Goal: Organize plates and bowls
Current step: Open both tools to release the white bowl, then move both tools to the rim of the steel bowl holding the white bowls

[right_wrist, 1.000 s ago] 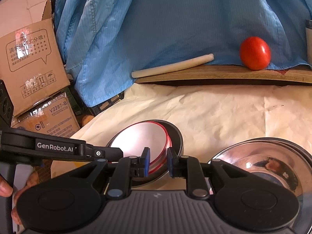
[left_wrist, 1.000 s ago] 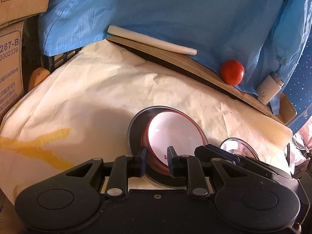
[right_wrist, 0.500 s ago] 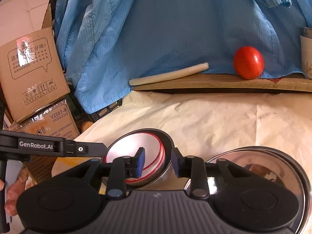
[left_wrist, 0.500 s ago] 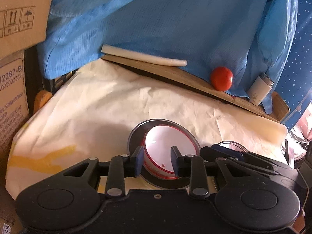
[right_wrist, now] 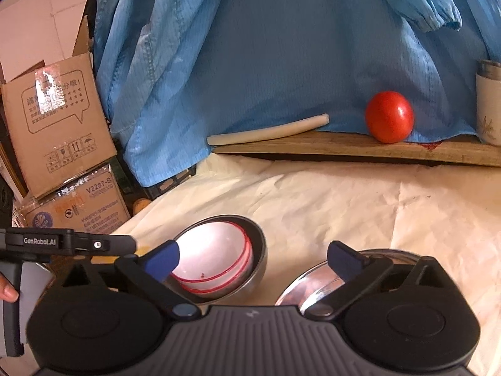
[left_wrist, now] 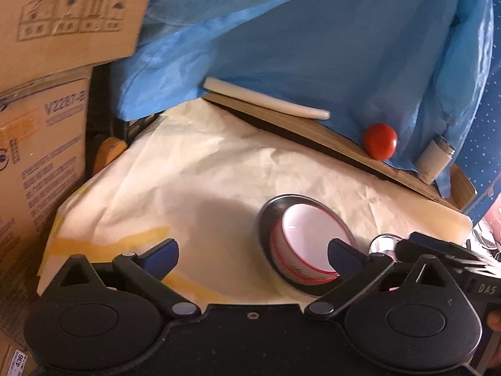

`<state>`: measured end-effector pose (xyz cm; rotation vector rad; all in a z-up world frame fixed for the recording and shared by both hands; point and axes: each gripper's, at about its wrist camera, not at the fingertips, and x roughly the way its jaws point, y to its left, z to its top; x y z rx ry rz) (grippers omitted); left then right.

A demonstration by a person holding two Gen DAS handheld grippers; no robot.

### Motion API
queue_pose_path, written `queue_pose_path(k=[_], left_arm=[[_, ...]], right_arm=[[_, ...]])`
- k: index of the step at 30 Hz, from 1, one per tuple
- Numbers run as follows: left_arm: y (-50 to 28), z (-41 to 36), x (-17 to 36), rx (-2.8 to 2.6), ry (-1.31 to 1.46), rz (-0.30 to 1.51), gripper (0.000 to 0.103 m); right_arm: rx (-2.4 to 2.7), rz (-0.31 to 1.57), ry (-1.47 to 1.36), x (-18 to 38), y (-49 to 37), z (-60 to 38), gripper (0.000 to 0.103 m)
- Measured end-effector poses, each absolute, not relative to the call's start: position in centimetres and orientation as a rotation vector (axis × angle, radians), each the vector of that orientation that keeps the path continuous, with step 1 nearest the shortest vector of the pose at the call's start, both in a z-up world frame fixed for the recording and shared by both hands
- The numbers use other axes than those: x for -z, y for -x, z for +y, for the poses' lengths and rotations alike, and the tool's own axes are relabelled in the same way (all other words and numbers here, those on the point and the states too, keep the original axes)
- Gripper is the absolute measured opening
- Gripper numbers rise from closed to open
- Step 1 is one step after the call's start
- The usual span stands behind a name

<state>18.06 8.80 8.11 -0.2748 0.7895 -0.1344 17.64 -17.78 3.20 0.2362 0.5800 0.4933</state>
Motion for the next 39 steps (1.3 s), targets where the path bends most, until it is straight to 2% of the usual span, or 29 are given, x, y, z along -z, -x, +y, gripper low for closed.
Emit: queue_pose_path(k=[10, 24, 39], left_arm=[[-19.3, 10.0, -6.9, 0.094, 0.289, 0.904, 0.102], [-22.3, 9.5, -5.3, 0.028, 0.4, 1.031, 0.102], [-23.0, 9.7, -5.0, -0.025, 0.355, 1.068, 0.102]], right_arm=[[-0.479, 0.68, -0.033, -3.8, -19.1, -17.2, 0.103], [-0.468, 0.891, 0.041, -4.1, -24.8, -17.2, 0.103], [-0.496, 0.949, 0.098, -2.3, -27.2, -15.3, 0.103]])
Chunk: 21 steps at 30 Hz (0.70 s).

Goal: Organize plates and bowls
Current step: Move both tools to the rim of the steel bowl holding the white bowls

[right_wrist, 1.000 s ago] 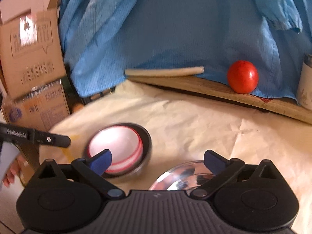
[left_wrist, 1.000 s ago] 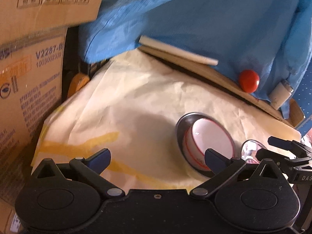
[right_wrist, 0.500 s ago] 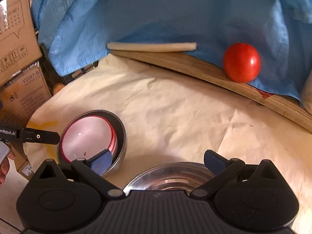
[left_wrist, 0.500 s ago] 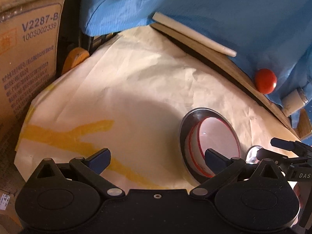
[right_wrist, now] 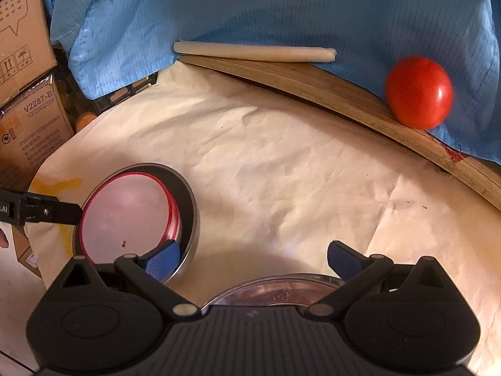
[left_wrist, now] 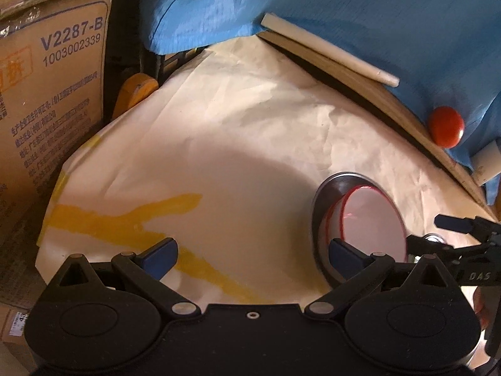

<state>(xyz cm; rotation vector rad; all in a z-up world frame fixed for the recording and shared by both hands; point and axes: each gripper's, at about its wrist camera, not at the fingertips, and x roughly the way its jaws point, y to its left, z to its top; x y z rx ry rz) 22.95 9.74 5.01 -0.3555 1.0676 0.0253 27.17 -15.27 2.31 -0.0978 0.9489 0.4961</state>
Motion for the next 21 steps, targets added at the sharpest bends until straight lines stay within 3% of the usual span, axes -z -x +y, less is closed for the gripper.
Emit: queue_pose_path(k=[10, 15, 19, 21], left_arm=[[-23.7, 8.5, -4.7, -0.042, 0.285, 1.095, 0.101], [-23.8, 8.7, -4.8, -0.032, 0.303, 1.088, 0.092], [-23.8, 8.5, -4.7, -0.017, 0.298, 1.089, 0.084], [-23.8, 8.3, -4.6, 0.008, 0.294, 1.1, 0.073]], right_arm=[[-0.471, 0.942, 0.183, -2.5, -26.8, -13.7, 0.102], [-0.473, 0.946, 0.201, -2.5, -26.7, -13.3, 0.098], [-0.494, 0.953, 0.182, -2.3, -26.8, -13.3, 0.088], [-0.502, 0.956, 0.18, -2.2, -26.8, -13.0, 0.083]])
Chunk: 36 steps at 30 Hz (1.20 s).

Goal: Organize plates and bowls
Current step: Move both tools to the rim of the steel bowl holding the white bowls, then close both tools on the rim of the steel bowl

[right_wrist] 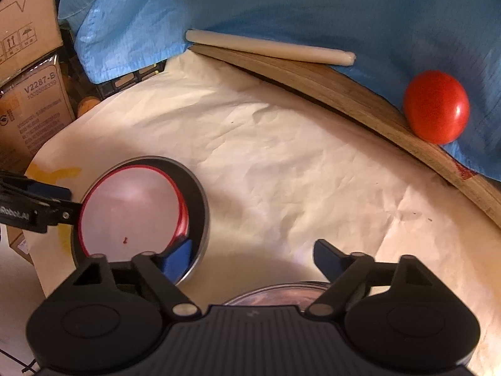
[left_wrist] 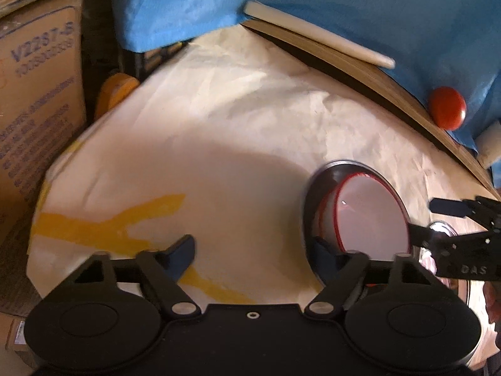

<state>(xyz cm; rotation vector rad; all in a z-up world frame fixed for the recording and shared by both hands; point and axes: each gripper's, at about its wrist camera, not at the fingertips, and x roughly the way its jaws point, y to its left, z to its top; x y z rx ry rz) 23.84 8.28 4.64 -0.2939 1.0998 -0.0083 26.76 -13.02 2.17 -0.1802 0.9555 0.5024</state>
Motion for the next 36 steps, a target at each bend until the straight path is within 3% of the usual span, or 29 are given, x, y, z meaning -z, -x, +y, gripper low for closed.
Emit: queue_pose_path(k=[6, 10, 12, 14, 17, 30, 34, 36], left_arm=[[-24.0, 8.2, -4.8, 0.049, 0.314, 1.098, 0.057], [-23.9, 8.0, -4.9, 0.07, 0.325, 1.089, 0.047], [-23.9, 7.9, -5.0, 0.088, 0.343, 1.086, 0.035], [-23.9, 7.8, -5.0, 0.096, 0.351, 1.084, 0.029], [-23.8, 7.5, -5.1, 0.099, 0.36, 1.074, 0.022], [-23.2, 7.8, -5.0, 0.073, 0.408, 1.035, 0.024], [-23.1, 7.9, -4.9, 0.07, 0.416, 1.028, 0.024], [-23.0, 7.7, -4.9, 0.082, 0.412, 1.019, 0.014]], right_arm=[[-0.509, 0.967, 0.154, -2.2, -26.8, -12.7, 0.071], [-0.529, 0.997, 0.095, -2.2, -27.1, -12.7, 0.056], [-0.535, 1.007, 0.077, -2.2, -27.1, -12.7, 0.049], [-0.55, 1.024, 0.044, -2.3, -27.1, -12.7, 0.034], [-0.559, 1.04, 0.017, -2.4, -27.2, -12.4, 0.022], [-0.543, 1.085, -0.092, -2.0, -27.6, -12.8, 0.02], [-0.55, 1.115, -0.164, -1.8, -27.8, -13.2, 0.011], [-0.541, 1.115, -0.169, -1.8, -27.8, -13.1, 0.01]])
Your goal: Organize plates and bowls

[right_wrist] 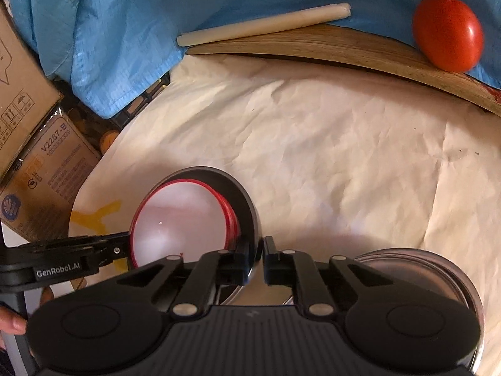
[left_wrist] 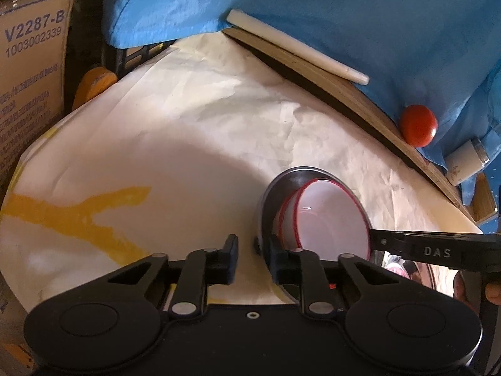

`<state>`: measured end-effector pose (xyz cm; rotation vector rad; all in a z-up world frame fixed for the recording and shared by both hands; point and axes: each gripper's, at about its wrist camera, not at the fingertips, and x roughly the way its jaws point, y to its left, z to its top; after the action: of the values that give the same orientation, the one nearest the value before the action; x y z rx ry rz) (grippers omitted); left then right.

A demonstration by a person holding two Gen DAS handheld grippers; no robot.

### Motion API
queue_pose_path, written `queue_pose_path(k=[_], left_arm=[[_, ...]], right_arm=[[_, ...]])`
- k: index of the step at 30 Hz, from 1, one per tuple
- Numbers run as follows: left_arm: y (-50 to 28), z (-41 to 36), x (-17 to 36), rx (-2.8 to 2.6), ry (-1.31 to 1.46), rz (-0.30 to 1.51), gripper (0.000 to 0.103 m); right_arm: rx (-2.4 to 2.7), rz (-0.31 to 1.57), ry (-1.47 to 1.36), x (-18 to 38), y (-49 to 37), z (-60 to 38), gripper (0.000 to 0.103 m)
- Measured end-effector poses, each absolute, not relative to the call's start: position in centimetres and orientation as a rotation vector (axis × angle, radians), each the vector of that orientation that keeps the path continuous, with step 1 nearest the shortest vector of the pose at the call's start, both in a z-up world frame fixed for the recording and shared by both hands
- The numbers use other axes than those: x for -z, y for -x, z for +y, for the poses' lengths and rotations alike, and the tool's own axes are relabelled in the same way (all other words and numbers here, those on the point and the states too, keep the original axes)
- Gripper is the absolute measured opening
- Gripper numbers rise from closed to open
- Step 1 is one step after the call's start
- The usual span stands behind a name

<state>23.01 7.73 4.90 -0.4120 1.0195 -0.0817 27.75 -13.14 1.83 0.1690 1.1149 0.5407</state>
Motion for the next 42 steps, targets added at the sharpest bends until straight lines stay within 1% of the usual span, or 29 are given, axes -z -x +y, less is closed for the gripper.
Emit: queue_pose_path(k=[6, 20, 30, 42], left_arm=[[-23.1, 7.3, -5.0, 0.073, 0.399, 1.022, 0.012], [-22.7, 7.3, -5.5, 0.049, 0.43, 1.02, 0.01], [-22.3, 7.2, -6.5, 0.061, 0.457, 0.985, 0.009], [-22.2, 4.7, -7.5, 0.119, 0.474, 0.96, 0.009]], right_arm=[[-0.52, 1.136, -0.27, -1.4, -27.9, -14.1, 0.009], [-0.527, 1.151, -0.296, -1.3, -27.8, -14.3, 0.009], [-0.525, 1.119, -0.291, -2.6, -27.2, -15.1, 0.009], [-0.479, 1.073, -0.307, -4.5, -25.8, -18.5, 0.01]])
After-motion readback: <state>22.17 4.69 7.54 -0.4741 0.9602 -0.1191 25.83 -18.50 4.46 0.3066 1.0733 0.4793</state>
